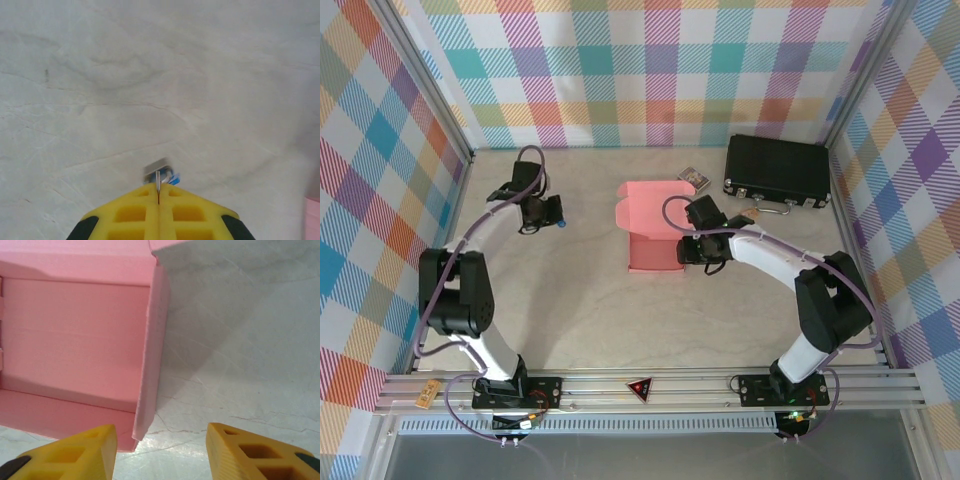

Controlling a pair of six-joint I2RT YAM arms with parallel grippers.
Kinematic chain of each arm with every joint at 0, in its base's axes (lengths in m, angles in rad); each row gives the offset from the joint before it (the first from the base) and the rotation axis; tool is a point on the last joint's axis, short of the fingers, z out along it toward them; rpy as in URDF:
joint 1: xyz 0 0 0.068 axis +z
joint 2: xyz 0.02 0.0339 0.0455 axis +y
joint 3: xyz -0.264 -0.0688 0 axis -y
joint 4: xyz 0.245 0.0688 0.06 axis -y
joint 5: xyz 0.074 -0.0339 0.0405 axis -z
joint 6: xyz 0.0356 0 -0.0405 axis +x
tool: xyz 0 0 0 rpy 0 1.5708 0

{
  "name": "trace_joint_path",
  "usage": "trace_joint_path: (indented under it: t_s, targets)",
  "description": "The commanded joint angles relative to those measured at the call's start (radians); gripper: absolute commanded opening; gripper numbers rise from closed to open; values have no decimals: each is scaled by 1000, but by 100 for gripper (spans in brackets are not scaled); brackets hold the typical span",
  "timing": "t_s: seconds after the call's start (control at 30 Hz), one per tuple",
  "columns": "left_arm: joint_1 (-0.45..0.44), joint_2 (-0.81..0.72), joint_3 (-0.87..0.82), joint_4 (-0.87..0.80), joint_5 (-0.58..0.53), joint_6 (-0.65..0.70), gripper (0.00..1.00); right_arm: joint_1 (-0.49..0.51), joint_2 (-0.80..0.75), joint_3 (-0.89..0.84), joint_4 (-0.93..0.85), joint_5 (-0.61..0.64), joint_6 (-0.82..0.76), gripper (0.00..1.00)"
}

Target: Fold the paper box

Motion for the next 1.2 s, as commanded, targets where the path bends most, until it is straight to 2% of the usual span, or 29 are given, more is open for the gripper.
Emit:
trace_joint_path:
  t_s: [0.0,0.33,0.67,0.93,1.17]
  targets:
    - [-64,-67,-35,-16,-8,-34,0,-14,-49,-22,19,14,12,50]
    - [-331,-127,-36,4,-63,-97,0,-93,-134,-83,26,0,7,50]
    - [-545,37,68,28,-12,-137,0,-188,-213,-161,29,-37,-2,50]
    - [-575,193,149,66,85,-154,0,-206,-266,-201,33,-57,3,50]
    - [-575,280,189,65,96,-168,8,-212,-281,-215,63,-102,13,50]
